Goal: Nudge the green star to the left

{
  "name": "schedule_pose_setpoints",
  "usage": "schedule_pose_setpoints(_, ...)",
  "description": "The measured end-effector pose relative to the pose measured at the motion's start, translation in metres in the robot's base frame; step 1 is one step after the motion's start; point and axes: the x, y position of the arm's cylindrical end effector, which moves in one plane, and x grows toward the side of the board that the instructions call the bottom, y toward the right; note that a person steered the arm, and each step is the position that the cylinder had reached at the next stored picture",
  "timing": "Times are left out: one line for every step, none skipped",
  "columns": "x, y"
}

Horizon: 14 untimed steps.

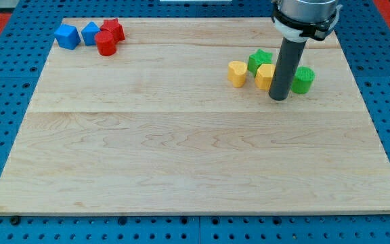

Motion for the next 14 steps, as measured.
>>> schedule_pose_setpoints(0.0, -0.002)
schedule_pose_setpoints(0.001, -0.005)
schedule_pose_setpoints(0.028, -0.002)
schedule_pose_setpoints(0.059, -0.021)
schedule_pose_setpoints(0.047, -0.117)
schedule_pose_setpoints(-0.015, -0.206)
schedule_pose_setpoints(-0.071, -0.221)
schedule_pose_setpoints(-0.122, -0.144)
schedule_pose_setpoints(-0.148, -0.069)
schedule_pose_setpoints(-0.147, 0.023)
schedule_pose_setpoints(-0.131, 0.078)
schedule_pose_setpoints(-0.108, 0.077)
schedule_pose_setpoints(-0.097, 0.051)
schedule_pose_setpoints(-0.086, 0.018)
